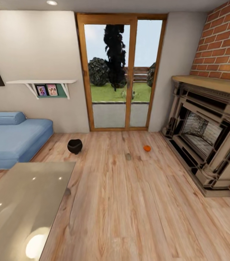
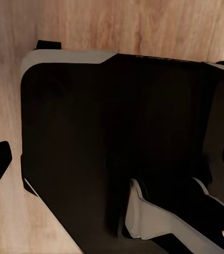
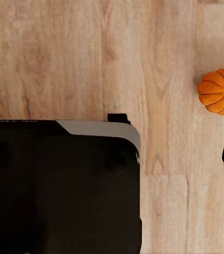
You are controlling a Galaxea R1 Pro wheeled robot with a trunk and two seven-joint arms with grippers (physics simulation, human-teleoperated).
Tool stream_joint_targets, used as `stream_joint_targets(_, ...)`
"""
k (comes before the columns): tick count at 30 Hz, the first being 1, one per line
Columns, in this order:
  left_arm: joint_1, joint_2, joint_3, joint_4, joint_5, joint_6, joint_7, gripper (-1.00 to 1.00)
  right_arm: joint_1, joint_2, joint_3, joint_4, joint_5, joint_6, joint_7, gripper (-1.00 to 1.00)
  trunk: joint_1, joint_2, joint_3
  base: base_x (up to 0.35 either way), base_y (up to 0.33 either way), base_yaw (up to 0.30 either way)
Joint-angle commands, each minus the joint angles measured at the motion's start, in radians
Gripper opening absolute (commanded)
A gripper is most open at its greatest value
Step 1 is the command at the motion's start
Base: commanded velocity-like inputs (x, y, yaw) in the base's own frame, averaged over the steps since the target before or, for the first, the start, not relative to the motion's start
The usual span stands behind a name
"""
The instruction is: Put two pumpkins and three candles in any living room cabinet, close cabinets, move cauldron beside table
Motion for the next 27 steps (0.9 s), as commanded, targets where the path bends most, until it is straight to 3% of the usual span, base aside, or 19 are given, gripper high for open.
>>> stream_joint_targets(1,0.0,0.0,-0.002,-0.001,0.01,0.005,-0.003,1.0,-0.001,0.0,0.009,0.002,-0.009,-0.004,-0.002,1.0,0.001,-0.002,-0.002,0.333,0.001,0.0)
stream_joint_targets(27,0.0,-0.001,-0.003,-0.001,0.01,0.005,-0.003,1.0,-0.001,0.0,0.009,0.002,-0.009,-0.004,-0.002,1.0,0.001,-0.002,-0.002,0.333,0.0,0.0)
